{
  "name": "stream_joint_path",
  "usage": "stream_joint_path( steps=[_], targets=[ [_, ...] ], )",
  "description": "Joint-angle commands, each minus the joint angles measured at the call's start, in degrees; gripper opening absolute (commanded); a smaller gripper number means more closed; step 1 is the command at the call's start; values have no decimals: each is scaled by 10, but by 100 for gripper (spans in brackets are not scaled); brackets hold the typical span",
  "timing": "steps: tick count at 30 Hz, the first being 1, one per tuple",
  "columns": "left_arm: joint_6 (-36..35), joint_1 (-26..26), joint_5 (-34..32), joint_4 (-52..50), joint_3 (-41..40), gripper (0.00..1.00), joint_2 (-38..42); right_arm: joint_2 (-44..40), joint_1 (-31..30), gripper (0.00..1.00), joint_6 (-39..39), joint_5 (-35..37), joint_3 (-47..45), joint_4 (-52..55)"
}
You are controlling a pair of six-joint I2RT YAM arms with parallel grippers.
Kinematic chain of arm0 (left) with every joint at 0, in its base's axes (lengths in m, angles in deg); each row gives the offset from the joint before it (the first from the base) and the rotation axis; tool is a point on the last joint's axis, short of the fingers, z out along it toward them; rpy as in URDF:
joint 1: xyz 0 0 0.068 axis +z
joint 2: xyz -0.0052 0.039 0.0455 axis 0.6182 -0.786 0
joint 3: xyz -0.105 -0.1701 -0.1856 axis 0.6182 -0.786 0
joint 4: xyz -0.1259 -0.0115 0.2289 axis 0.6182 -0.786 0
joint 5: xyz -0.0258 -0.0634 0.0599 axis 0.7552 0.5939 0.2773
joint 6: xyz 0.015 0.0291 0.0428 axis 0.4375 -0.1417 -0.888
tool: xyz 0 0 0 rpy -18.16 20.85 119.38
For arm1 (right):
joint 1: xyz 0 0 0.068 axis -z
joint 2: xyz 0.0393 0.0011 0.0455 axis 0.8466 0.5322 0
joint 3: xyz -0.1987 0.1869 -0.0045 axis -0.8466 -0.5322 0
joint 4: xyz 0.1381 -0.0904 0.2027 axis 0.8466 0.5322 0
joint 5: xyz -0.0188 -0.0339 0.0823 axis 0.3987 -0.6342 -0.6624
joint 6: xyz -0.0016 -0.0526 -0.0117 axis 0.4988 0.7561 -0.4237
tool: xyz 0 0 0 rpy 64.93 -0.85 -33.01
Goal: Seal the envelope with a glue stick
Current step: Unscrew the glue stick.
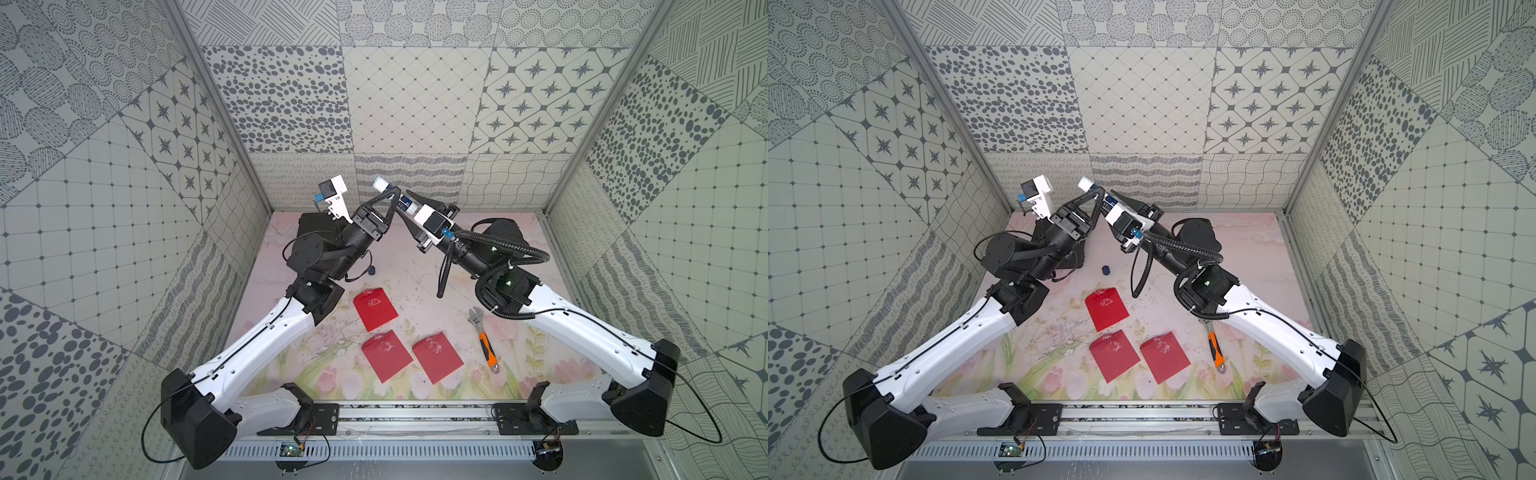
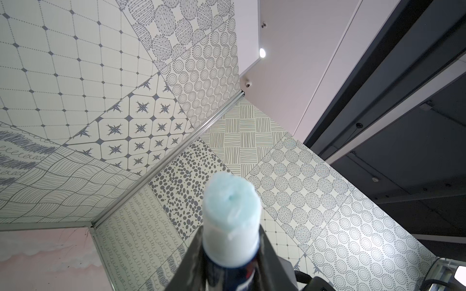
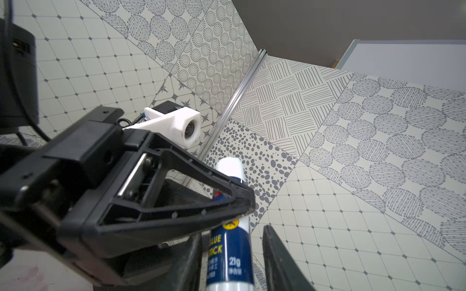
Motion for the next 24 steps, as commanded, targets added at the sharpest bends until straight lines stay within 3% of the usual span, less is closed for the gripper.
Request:
stream_joint_path(
  steps=[1, 18, 24],
  targets=[
    [11, 3, 6, 42, -3, 0, -2, 11, -2, 36, 3, 21, 20, -24],
    [22, 2, -2, 67, -17, 0, -1, 13, -2, 16, -11, 39, 16, -43],
    [11, 3, 3, 45, -21, 32, 5, 5, -2, 10, -24, 59, 19, -14]
  ],
)
